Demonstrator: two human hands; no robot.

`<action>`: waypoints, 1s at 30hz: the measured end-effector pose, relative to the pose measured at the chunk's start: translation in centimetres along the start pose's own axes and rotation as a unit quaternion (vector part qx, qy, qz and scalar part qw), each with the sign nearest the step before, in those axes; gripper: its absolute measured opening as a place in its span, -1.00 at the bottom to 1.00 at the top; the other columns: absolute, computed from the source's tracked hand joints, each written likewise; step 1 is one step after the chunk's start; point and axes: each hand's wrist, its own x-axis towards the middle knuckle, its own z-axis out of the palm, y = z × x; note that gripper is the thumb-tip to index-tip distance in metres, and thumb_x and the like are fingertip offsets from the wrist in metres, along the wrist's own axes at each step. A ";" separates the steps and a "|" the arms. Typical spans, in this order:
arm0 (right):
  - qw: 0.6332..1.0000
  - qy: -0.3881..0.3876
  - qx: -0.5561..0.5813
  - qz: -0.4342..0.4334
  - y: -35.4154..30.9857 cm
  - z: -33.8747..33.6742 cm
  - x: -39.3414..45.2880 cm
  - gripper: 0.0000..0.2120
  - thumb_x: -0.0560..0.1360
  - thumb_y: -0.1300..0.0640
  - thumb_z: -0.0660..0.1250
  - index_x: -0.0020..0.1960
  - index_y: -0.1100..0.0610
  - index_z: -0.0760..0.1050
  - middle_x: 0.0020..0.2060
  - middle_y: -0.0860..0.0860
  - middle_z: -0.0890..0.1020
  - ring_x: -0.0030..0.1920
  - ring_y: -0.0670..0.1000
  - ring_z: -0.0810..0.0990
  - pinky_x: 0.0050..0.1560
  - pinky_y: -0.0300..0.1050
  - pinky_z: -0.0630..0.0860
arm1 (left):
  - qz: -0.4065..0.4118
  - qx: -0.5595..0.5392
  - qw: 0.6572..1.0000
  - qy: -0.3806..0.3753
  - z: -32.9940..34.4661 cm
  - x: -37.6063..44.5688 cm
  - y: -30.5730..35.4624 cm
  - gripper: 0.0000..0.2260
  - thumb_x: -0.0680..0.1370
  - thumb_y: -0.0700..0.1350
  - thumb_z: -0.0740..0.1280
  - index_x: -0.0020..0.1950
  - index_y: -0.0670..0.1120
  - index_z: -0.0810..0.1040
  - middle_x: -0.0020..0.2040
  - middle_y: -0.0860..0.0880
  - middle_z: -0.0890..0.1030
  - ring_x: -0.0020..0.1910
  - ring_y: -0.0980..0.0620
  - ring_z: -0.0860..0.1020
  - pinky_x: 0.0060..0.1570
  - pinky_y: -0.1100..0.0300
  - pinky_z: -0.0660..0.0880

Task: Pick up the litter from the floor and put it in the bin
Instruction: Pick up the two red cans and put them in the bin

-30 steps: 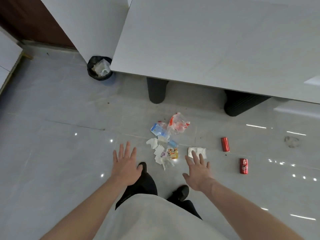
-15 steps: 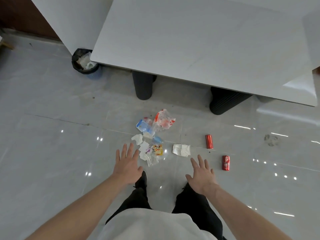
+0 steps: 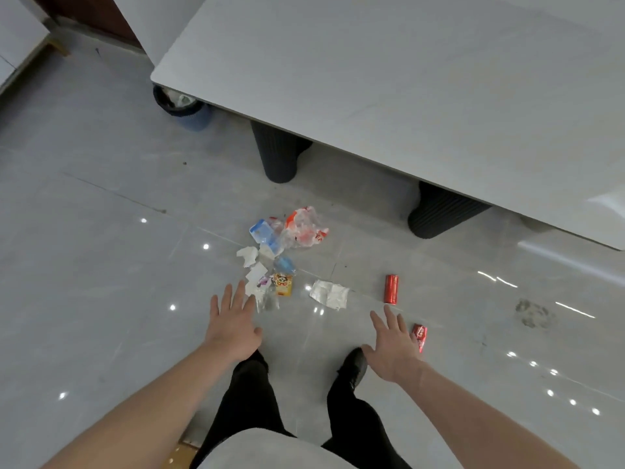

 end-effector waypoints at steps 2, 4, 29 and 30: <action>1.000 -0.005 -0.007 0.010 3.2 0.1 0.0 -0.26 0.60 -0.15 0.17 0.64 -0.01 -0.12 0.62 0.04 -0.19 0.61 0.19 -0.15 0.57 0.24 0.06 | 0.003 -0.008 1.000 -0.016 0.8 -0.7 3.4 -0.31 0.61 0.14 0.13 0.66 -0.05 -0.04 0.63 -0.10 -0.31 0.60 -0.17 -0.31 0.56 -0.20 -0.23; 1.000 -0.011 -0.012 0.021 5.9 0.6 0.4 -0.26 0.61 -0.15 0.16 0.64 -0.01 -0.12 0.62 0.04 -0.19 0.61 0.21 -0.14 0.57 0.23 0.06 | 0.013 -0.012 0.999 -0.030 1.5 -0.9 6.4 -0.31 0.62 0.16 0.14 0.66 -0.05 -0.04 0.63 -0.11 -0.30 0.60 -0.18 -0.30 0.56 -0.21 -0.23; 0.954 -0.047 0.212 0.204 30.5 25.6 31.5 -0.27 0.51 -0.03 0.32 0.60 -0.02 0.10 0.56 0.14 0.16 0.52 0.26 0.21 0.45 0.05 0.29 | 0.063 -0.064 0.993 -0.079 27.6 30.6 28.1 -0.40 0.57 0.16 0.24 0.59 0.10 0.19 0.65 -0.09 -0.09 0.61 -0.15 -0.02 0.56 -0.08 0.03; 0.952 -0.044 0.225 0.201 31.5 26.7 33.3 -0.29 0.50 -0.01 0.32 0.59 -0.02 0.13 0.52 0.15 0.23 0.51 0.26 0.23 0.44 0.04 0.30 | 0.070 -0.079 0.991 -0.077 28.4 32.7 30.4 -0.41 0.56 0.16 0.25 0.58 0.12 0.22 0.65 -0.09 -0.07 0.60 -0.15 0.00 0.54 -0.06 0.06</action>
